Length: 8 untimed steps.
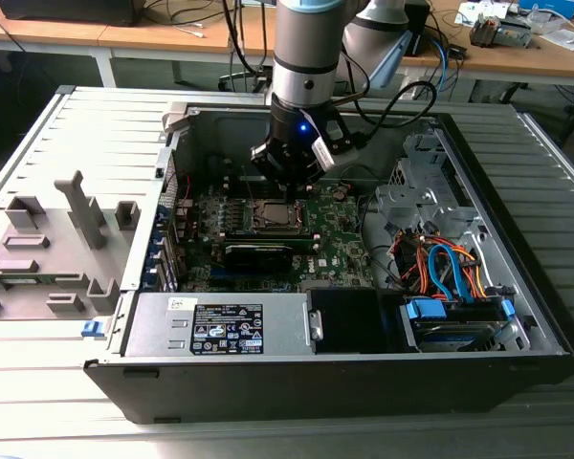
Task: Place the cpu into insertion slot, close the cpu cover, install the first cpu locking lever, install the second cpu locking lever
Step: 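Install the first cpu locking lever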
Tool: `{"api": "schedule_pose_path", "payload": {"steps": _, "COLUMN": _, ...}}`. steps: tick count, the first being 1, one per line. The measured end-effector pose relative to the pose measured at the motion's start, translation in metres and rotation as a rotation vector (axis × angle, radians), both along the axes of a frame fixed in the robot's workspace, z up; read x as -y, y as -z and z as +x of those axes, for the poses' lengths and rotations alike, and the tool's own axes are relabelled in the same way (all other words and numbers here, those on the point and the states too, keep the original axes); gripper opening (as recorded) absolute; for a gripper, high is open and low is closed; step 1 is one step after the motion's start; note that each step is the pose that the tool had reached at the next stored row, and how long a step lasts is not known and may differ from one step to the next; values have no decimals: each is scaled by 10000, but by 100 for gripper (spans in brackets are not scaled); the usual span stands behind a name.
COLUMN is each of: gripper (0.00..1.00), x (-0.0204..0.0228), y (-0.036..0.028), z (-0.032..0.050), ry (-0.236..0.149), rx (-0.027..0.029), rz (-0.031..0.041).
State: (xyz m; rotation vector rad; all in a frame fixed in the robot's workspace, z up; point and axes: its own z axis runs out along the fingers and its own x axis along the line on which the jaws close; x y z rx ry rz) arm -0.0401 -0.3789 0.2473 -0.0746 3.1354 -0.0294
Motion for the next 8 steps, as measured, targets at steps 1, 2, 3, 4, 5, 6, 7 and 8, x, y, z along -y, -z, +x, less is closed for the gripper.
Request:
{"api": "schedule_pose_path", "payload": {"steps": 1, "gripper": 11, "x": 1, "y": -1, "z": -1, "ry": 1, "rx": 26, "rz": -2}}
{"api": "schedule_pose_path", "payload": {"steps": 2, "gripper": 11, "x": 0, "y": -1, "z": -1, "ry": 2, "rx": 43, "rz": -2}}
{"api": "schedule_pose_path", "payload": {"steps": 3, "gripper": 11, "x": 1, "y": -1, "z": -1, "ry": 2, "rx": 53, "rz": -2}}
{"api": "schedule_pose_path", "payload": {"steps": 4, "gripper": 11, "x": 1, "y": -1, "z": -1, "ry": 1, "rx": 73, "rz": -2}}
{"api": "schedule_pose_path", "payload": {"steps": 5, "gripper": 11, "x": 1, "y": -1, "z": -1, "ry": 1, "rx": 78, "rz": -2}}
{"api": "schedule_pose_path", "payload": {"steps": 6, "gripper": 11, "x": 0, "y": -1, "z": -1, "ry": 2, "rx": 78, "rz": -2}}
{"api": "schedule_pose_path", "payload": {"steps": 7, "gripper": 11, "x": 1, "y": -2, "z": -1, "ry": 3, "rx": 78, "rz": -3}}
{"api": "schedule_pose_path", "payload": {"steps": 8, "gripper": 11, "x": 1, "y": -4, "z": -1, "ry": 5, "rx": 78, "rz": -3}}
